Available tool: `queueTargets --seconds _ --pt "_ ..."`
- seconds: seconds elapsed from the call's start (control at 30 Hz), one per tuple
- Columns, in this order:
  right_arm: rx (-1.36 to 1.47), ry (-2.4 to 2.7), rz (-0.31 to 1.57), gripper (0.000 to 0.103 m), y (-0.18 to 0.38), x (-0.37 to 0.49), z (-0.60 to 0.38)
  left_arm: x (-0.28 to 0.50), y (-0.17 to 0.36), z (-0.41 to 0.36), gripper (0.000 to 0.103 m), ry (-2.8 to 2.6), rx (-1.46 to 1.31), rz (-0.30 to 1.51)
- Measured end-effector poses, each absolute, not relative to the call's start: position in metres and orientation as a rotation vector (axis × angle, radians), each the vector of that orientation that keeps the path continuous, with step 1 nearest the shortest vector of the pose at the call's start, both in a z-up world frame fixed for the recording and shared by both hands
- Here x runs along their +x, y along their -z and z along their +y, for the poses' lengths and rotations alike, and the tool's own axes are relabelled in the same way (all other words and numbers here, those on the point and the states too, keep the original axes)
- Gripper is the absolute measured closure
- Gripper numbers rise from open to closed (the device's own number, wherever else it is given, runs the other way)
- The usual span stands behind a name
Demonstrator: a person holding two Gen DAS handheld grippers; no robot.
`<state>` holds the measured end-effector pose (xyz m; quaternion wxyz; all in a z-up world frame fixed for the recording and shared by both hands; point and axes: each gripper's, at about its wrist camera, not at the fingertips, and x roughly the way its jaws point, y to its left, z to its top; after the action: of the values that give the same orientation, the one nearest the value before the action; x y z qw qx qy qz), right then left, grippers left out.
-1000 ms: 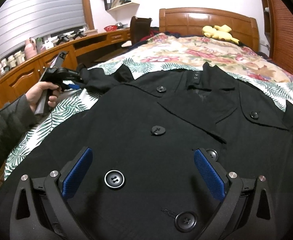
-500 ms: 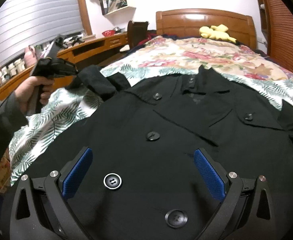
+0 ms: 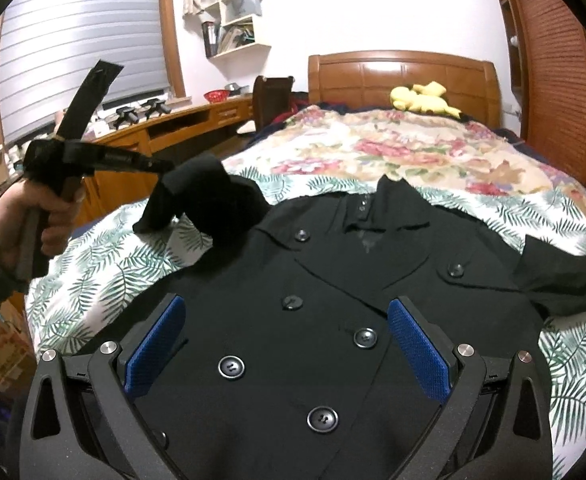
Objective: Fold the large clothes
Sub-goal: 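Close the left gripper on the sleeve cuff and lift it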
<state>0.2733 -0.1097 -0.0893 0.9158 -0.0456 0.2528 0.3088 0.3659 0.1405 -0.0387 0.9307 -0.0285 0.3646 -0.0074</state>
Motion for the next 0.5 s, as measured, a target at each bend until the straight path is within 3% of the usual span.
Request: queueTargets --seconds 0.17,0.27,0.33,0.5 --pt "-0.109 -0.637 0.528 0.0 0.094 0.275 -0.105 0.356 0.022 0.151 0.101 0.015 -0.03 0.746" --pt "-0.122 -0.64 0.539 0.0 0.099 0.277 -0.101 0.348 0.012 0.164 0.092 0.021 -0.026 0.709" --pt "-0.135 -0.636 0.541 0.0 0.101 0.278 -0.099 0.347 0.014 0.176 0.08 -0.002 -0.02 0.704" --pt "-0.146 -0.634 0.56 0.0 0.109 0.284 -0.093 0.351 0.05 0.214 0.068 -0.054 -0.068 0.742"
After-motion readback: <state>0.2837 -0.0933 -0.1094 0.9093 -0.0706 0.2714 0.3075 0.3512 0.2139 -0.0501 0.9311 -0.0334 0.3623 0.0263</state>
